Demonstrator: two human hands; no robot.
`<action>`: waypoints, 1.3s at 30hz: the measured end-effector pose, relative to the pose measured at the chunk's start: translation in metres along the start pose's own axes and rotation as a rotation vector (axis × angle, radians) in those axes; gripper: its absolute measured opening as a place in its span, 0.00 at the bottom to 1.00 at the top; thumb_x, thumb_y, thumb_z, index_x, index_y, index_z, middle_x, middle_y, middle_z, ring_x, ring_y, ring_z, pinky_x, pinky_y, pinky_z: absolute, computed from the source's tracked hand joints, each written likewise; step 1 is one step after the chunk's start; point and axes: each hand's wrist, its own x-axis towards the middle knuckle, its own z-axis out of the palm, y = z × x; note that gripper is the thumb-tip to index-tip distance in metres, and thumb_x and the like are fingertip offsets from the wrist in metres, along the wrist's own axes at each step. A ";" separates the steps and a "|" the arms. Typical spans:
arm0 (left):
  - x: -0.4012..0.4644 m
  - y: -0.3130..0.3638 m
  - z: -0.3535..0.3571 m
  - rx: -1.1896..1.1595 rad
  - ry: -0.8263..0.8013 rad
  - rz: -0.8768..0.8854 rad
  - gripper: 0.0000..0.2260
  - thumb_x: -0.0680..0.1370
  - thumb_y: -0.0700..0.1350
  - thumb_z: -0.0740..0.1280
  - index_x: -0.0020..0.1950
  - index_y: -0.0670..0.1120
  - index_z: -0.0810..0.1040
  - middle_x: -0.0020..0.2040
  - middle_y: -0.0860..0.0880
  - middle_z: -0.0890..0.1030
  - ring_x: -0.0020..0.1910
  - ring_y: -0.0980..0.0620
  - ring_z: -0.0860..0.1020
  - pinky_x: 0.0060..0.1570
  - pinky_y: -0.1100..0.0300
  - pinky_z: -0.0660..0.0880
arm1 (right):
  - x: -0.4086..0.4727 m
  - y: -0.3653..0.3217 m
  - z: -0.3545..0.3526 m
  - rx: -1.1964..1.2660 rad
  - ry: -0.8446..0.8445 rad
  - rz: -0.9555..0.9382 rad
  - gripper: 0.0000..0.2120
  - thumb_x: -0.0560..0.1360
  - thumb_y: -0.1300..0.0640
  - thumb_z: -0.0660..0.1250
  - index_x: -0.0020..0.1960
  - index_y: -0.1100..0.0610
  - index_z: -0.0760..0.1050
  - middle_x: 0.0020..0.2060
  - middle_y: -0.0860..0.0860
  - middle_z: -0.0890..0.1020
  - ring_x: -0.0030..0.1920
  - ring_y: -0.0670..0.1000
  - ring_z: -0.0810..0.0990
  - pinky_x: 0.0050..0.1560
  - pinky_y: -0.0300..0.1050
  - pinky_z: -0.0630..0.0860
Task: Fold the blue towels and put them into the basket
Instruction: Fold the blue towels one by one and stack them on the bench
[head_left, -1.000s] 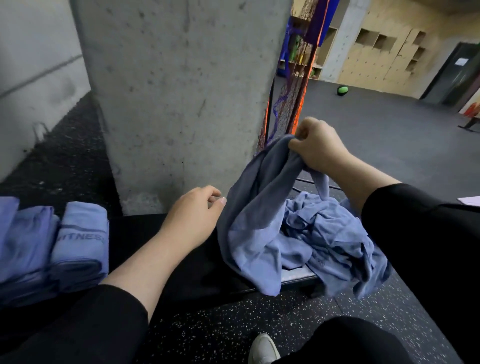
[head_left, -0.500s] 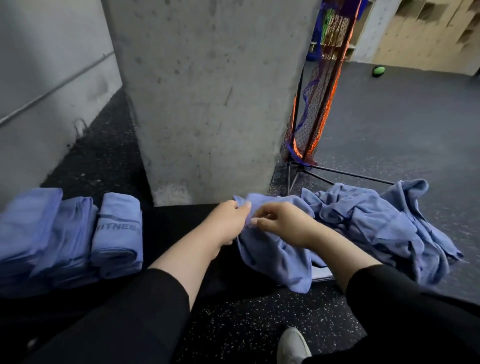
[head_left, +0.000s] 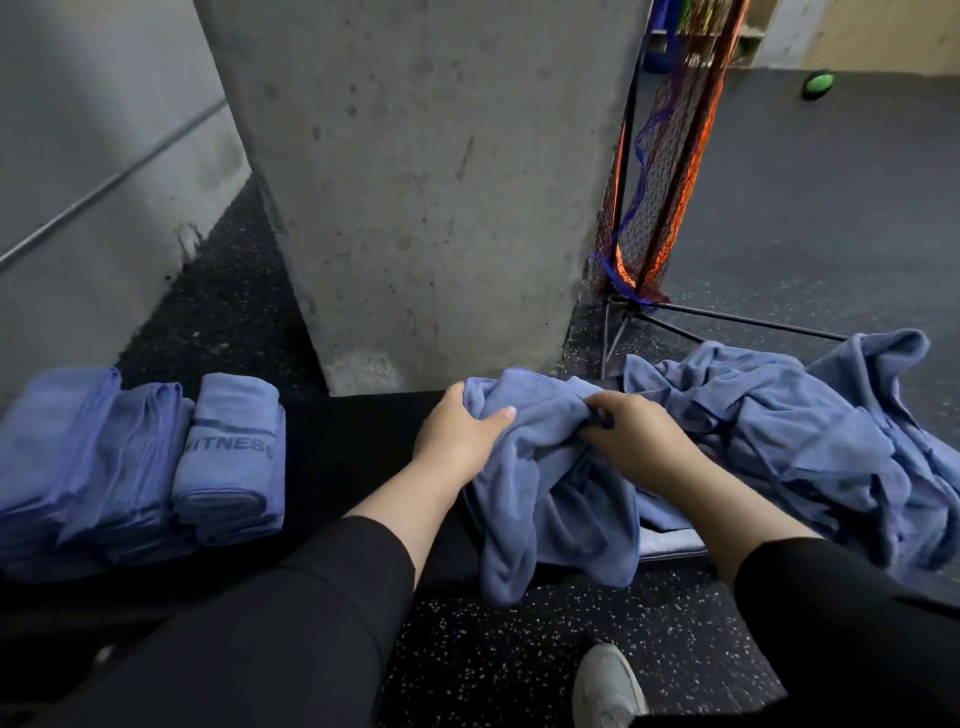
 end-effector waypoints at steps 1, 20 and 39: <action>0.002 0.000 0.003 0.108 0.022 0.031 0.25 0.74 0.63 0.70 0.68 0.56 0.72 0.63 0.49 0.78 0.60 0.47 0.78 0.62 0.50 0.75 | 0.000 -0.002 -0.001 0.026 0.064 -0.012 0.04 0.75 0.57 0.67 0.47 0.57 0.77 0.37 0.52 0.79 0.43 0.57 0.78 0.38 0.48 0.64; -0.016 0.054 -0.067 -0.803 0.619 0.182 0.07 0.80 0.46 0.65 0.42 0.50 0.76 0.41 0.53 0.80 0.42 0.56 0.78 0.45 0.61 0.75 | 0.011 -0.004 -0.008 0.187 0.003 -0.050 0.26 0.77 0.47 0.71 0.72 0.54 0.71 0.66 0.53 0.77 0.65 0.53 0.76 0.64 0.46 0.71; 0.008 -0.031 -0.034 0.484 -0.069 0.143 0.19 0.72 0.56 0.60 0.62 0.62 0.73 0.54 0.53 0.79 0.50 0.49 0.79 0.49 0.49 0.80 | -0.007 -0.028 0.051 -0.053 -0.166 0.036 0.19 0.71 0.48 0.70 0.55 0.56 0.67 0.52 0.55 0.78 0.56 0.60 0.78 0.44 0.49 0.67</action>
